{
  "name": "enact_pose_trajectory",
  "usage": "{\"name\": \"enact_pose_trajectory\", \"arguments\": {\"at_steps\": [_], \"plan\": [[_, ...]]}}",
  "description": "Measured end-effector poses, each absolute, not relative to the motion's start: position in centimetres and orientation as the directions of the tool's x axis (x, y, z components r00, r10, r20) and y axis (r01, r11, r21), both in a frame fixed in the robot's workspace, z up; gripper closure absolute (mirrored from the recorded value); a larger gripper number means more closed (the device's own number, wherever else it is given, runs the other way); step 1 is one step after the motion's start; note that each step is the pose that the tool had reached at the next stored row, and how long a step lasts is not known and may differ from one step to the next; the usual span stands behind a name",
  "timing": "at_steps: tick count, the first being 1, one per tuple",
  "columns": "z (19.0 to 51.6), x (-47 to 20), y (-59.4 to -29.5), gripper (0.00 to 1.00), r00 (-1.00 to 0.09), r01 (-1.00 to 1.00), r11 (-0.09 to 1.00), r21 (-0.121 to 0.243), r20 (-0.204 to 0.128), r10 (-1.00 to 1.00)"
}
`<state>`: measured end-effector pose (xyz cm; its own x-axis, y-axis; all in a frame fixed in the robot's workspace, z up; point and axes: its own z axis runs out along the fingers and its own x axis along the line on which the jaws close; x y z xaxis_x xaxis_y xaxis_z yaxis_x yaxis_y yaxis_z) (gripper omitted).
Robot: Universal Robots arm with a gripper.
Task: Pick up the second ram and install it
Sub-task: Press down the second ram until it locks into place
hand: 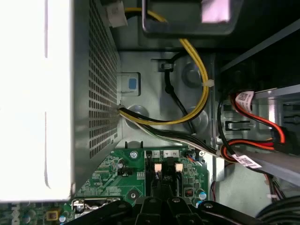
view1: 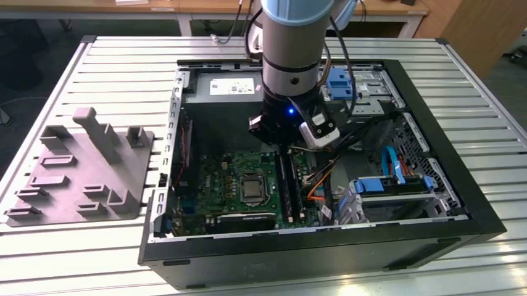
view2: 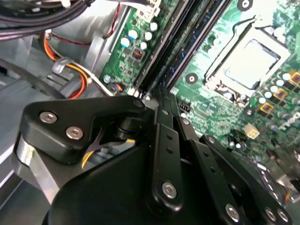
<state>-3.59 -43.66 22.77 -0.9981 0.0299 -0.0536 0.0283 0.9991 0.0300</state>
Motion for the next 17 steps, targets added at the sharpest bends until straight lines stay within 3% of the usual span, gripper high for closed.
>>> {"name": "enact_pose_trajectory", "arguments": {"at_steps": [7,17], "plan": [[23.3,-3.6,-43.8,0.89,-0.998,0.028,0.999,0.03,-0.053,0.03],[23.3,-3.6,-46.4,0.89,-0.998,0.028,0.999,0.03,-0.054,0.03]]}}
